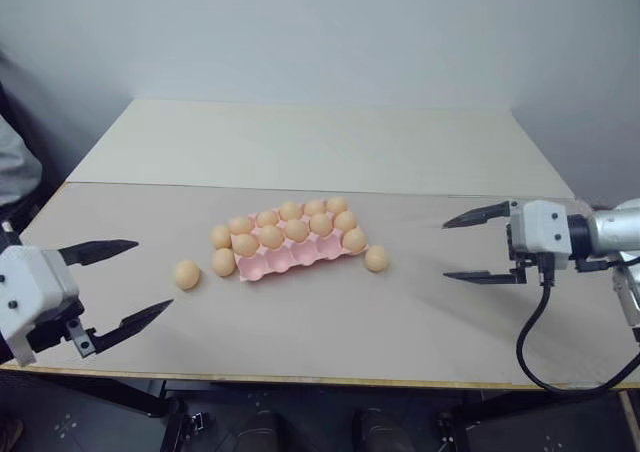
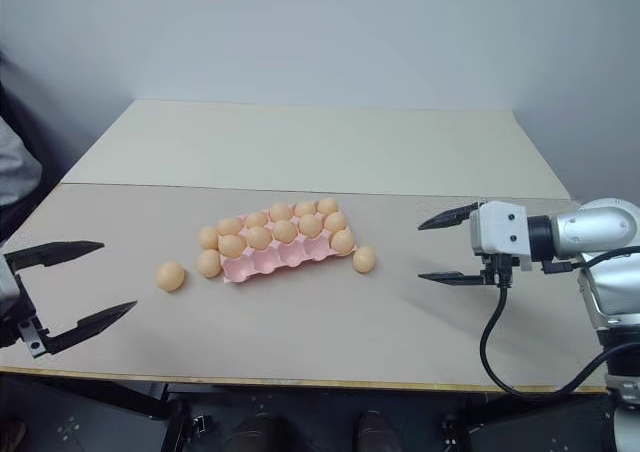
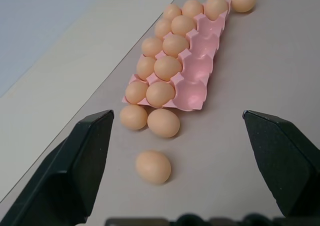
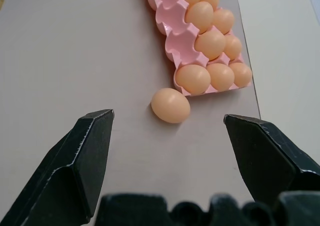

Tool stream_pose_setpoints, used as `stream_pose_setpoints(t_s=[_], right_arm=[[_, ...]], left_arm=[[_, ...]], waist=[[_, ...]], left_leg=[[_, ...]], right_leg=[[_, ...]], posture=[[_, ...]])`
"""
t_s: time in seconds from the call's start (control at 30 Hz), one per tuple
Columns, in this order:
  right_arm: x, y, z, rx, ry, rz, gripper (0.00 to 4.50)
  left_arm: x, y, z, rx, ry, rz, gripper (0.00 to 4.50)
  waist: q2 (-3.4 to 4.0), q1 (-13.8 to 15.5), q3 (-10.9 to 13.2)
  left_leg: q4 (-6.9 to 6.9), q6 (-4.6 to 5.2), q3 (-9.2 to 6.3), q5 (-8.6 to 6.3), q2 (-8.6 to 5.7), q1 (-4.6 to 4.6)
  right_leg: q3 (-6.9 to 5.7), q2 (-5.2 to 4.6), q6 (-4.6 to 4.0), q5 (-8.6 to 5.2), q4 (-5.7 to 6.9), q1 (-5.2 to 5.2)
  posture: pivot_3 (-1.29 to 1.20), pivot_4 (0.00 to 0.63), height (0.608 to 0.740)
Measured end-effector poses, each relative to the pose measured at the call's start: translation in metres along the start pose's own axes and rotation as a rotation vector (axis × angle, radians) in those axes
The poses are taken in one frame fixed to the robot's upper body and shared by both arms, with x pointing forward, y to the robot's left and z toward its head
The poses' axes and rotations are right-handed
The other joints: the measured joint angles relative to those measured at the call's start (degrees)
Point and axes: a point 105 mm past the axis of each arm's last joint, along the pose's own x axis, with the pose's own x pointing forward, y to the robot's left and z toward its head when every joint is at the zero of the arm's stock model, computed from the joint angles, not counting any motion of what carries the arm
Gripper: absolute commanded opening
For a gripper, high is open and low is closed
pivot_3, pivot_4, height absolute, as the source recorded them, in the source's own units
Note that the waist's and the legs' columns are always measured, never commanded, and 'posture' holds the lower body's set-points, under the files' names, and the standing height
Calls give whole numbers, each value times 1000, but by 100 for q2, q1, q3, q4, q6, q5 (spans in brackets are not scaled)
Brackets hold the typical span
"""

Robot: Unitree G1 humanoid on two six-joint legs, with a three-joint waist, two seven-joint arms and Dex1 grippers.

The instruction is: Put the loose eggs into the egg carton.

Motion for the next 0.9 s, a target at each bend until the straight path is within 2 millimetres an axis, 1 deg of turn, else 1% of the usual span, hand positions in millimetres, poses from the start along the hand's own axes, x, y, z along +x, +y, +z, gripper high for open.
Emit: stream_pose_setpoints(t_s=[0.13, 0.33, 0.57, 0.7, 0.8, 0.9], right_arm=[[0, 0, 0, 12, 8, -12, 4126], [1, -3, -3, 66, 69, -55, 4126], [7, -4, -3, 150, 87, -68, 4126], [25, -6, -5, 221, 80, -69, 4126], [47, -10, -6, 318, 57, -95, 4126], [70, -9, -7, 413, 47, -103, 4126]], left_arm=[[4, 6, 3, -10, -28, 14, 4500], [10, 5, 0, -23, -41, -17, 4500], [15, 3, 1, -19, -58, -42, 4500], [18, 2, 2, -17, -69, -60, 4500], [23, -1, 2, -21, -76, -82, 4500], [27, -3, 4, -18, -89, -97, 4500]], waist=[[-2, 0, 1], [-2, -3, 1], [-3, 0, 1], [-4, -18, 1], [-5, -21, 1], [-6, -11, 1]], left_leg=[[0, 2, 5, 1, 1, -1], [-3, 11, 27, 6, 1, -2], [-4, 14, 44, 7, 1, -6], [-3, 13, 52, 6, 3, -6], [-3, 15, 56, 7, 5, -6], [-3, 19, 56, 10, 5, -12]], right_leg=[[7, 2, 0, 0, 2, -5], [38, 8, 1, 1, 8, -26], [62, 12, 6, 4, 11, -40], [79, 17, 10, 13, 12, -47], [87, 22, 9, 18, 12, -51], [86, 23, 7, 19, 12, -55]], posture=[[0, 150, 740], [0, 150, 740], [0, 150, 740], [0, 150, 740], [0, 150, 740], [0, 150, 740]])
